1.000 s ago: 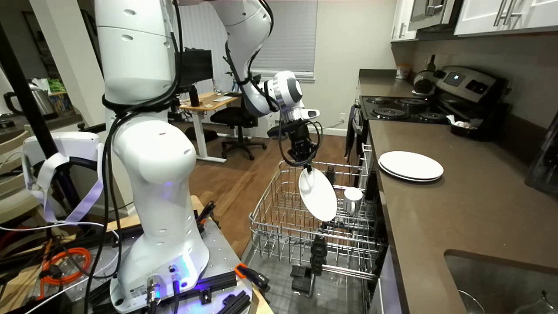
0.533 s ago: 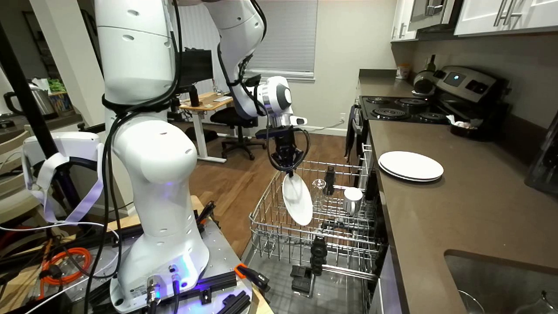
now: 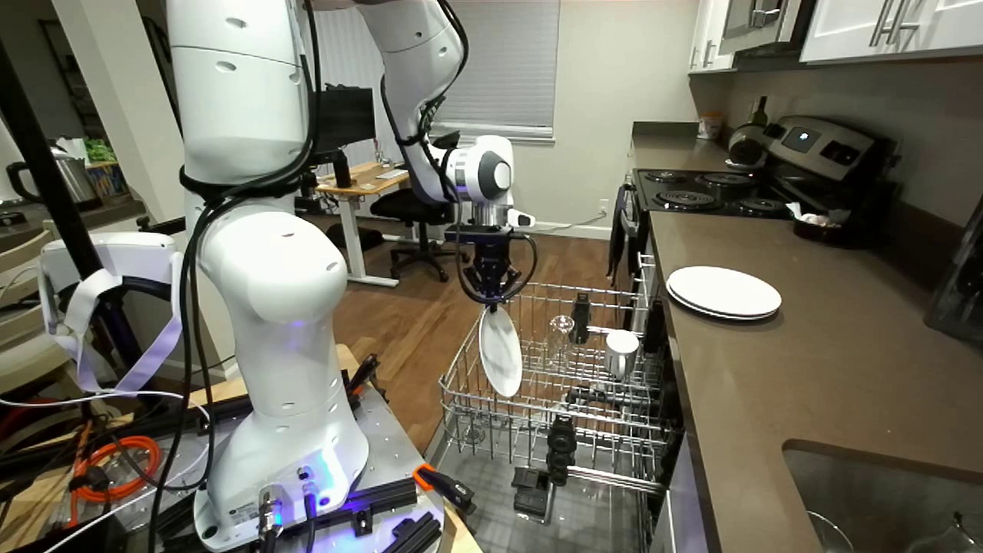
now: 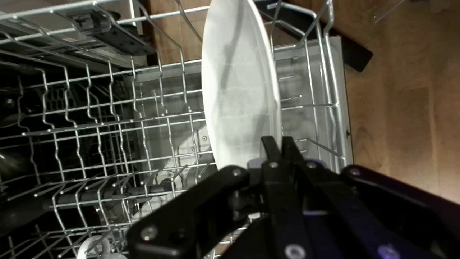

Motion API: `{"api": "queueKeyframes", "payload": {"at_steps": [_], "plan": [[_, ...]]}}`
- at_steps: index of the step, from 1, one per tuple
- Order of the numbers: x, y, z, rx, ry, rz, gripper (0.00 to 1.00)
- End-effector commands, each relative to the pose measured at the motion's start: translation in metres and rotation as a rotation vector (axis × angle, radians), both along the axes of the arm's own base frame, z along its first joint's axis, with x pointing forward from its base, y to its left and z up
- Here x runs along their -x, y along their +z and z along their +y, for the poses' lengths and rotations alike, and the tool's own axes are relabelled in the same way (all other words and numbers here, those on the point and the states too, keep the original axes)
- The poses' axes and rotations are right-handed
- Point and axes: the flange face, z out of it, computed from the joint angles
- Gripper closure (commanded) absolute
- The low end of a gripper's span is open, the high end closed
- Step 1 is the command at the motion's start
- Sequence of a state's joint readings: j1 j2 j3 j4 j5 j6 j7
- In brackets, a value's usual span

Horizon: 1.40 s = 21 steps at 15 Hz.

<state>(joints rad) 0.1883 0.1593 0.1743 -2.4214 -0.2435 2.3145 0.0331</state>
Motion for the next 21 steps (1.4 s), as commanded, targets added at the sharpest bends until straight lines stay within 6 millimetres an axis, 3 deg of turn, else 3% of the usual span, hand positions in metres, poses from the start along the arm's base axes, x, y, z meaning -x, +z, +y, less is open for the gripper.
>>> {"api": "queueKeyframes", "payload": {"at_steps": [1, 10, 21], "plan": [[0.0, 0.009, 0.003, -0.071, 0.016, 0.026, 0.94], [-0.007, -0.006, 0.012, -0.134, 0.037, 0.088, 0.94], [-0.037, -0.027, 0.024, -0.149, 0.027, 0.129, 0.94]]}}
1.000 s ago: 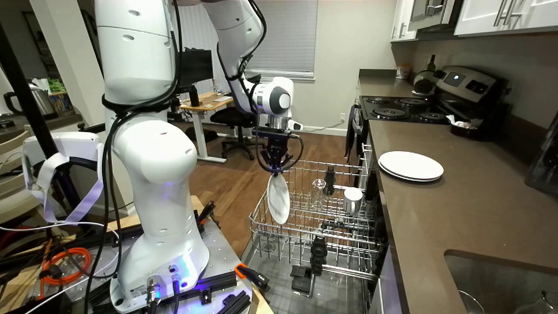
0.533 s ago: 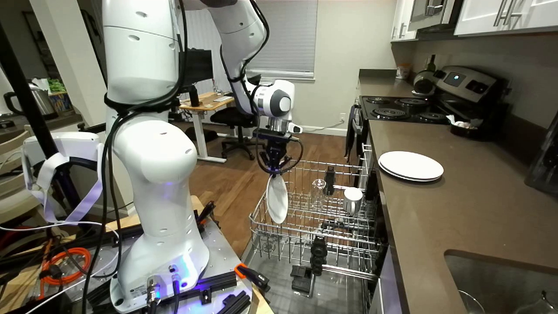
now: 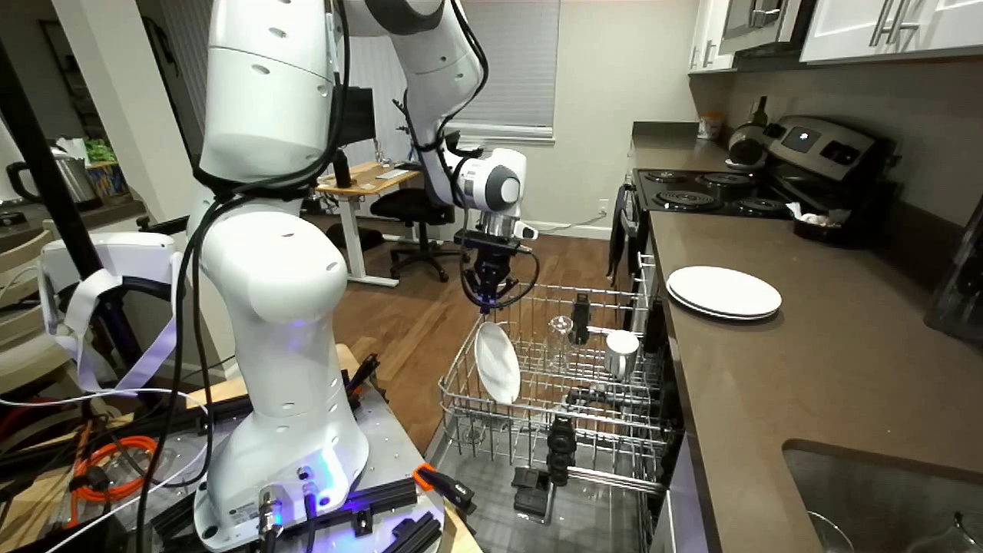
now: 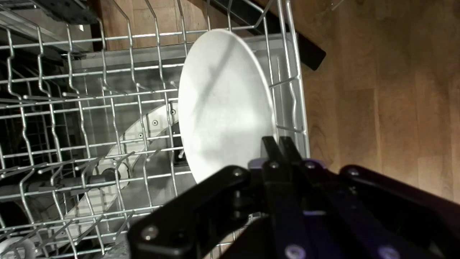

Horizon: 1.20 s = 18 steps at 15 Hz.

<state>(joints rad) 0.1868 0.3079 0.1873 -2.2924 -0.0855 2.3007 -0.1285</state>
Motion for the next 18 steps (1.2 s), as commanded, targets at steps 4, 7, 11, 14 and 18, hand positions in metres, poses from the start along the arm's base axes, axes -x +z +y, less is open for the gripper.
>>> {"api": "queueKeyframes", "payload": {"at_steps": [4, 7, 11, 14, 18], "plan": [[-0.014, 0.005, 0.003, -0.011, -0.004, 0.022, 0.94], [-0.014, 0.006, 0.001, -0.009, -0.01, 0.013, 0.94], [-0.012, 0.007, -0.005, 0.023, -0.042, 0.019, 0.66], [-0.012, 0.002, -0.005, 0.013, -0.027, 0.013, 0.74], [-0.012, 0.002, -0.004, 0.013, -0.026, 0.013, 0.54]]}}
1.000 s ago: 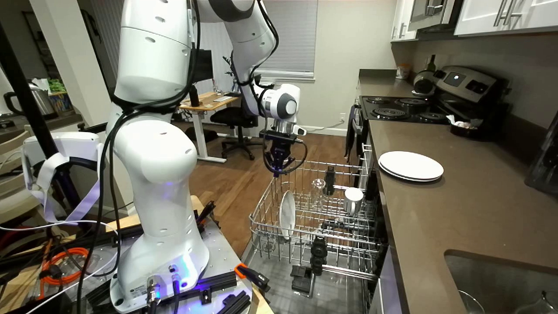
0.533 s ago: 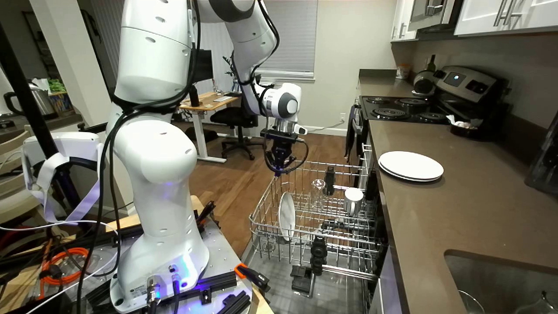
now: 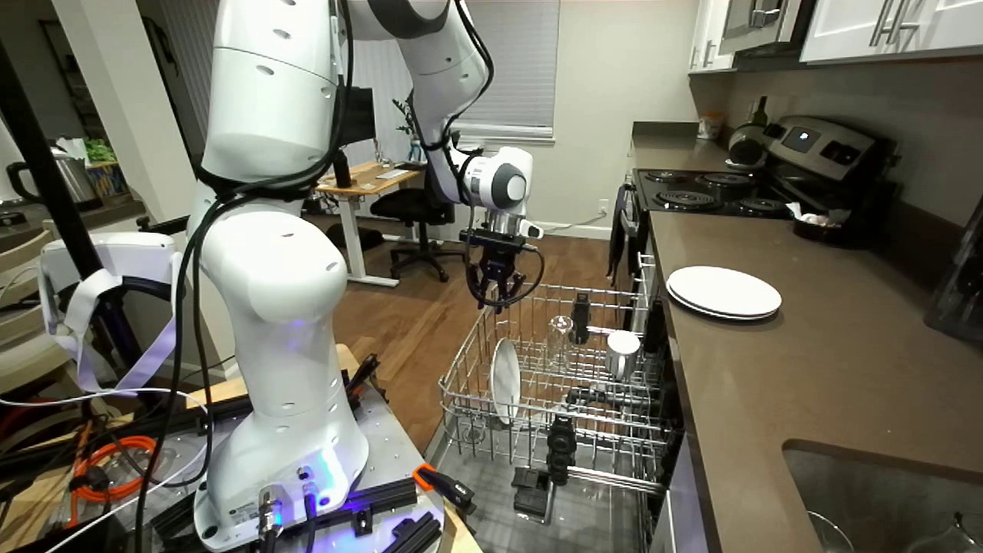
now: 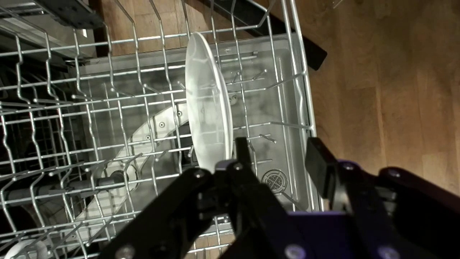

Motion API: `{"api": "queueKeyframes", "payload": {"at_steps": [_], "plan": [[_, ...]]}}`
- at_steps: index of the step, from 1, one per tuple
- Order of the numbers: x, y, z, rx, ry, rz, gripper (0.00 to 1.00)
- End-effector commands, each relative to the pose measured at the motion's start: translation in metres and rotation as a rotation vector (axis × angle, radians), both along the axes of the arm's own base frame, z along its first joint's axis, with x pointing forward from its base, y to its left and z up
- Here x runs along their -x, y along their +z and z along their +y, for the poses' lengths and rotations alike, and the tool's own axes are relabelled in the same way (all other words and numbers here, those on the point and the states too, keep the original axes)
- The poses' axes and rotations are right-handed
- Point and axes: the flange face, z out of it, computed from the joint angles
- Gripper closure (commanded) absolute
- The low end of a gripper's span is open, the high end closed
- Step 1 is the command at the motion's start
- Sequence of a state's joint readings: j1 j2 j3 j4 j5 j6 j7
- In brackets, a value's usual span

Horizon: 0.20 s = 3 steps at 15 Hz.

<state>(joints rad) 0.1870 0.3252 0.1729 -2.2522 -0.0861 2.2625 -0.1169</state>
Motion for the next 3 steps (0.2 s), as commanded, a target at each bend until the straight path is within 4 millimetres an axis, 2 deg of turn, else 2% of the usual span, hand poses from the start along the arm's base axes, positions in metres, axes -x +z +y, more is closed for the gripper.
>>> {"api": "queueKeyframes", "payload": {"at_steps": [1, 3], "plan": [[-0.0003, 0.0003, 0.0003, 0.0, 0.0, 0.001, 0.54], [-0.0003, 0.0003, 0.0002, 0.0, 0.0, 0.001, 0.54]]}}
